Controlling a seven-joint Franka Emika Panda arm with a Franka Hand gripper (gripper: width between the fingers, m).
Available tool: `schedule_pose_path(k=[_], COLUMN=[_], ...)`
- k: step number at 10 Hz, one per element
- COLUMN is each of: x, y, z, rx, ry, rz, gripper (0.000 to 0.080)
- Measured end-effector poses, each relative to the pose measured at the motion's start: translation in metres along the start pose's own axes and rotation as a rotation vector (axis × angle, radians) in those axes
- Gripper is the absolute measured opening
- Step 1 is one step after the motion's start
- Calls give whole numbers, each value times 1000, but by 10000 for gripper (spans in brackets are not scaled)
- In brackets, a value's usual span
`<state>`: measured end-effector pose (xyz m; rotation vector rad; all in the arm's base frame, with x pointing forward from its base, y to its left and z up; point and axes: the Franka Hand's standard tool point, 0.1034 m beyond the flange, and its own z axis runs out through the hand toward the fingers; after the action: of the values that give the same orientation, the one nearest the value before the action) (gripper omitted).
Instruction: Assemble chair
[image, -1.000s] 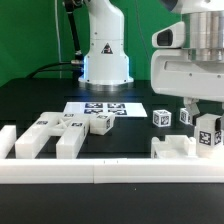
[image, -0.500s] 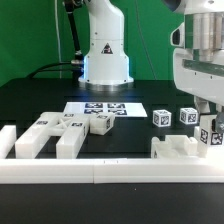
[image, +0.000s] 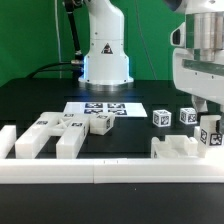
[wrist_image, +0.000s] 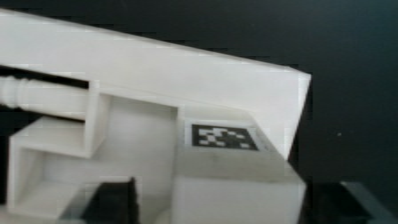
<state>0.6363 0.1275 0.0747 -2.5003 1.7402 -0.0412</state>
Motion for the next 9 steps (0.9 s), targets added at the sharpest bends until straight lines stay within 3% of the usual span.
schedule_pose_path(k=[1, 3, 9], x=[-2, -4, -4], y=[-1, -3, -5], z=[-1, -1, -2], rx=[1, 9, 4], ry=[0, 6, 19], rz=[-113, -370, -978], gripper=[605, 640, 649])
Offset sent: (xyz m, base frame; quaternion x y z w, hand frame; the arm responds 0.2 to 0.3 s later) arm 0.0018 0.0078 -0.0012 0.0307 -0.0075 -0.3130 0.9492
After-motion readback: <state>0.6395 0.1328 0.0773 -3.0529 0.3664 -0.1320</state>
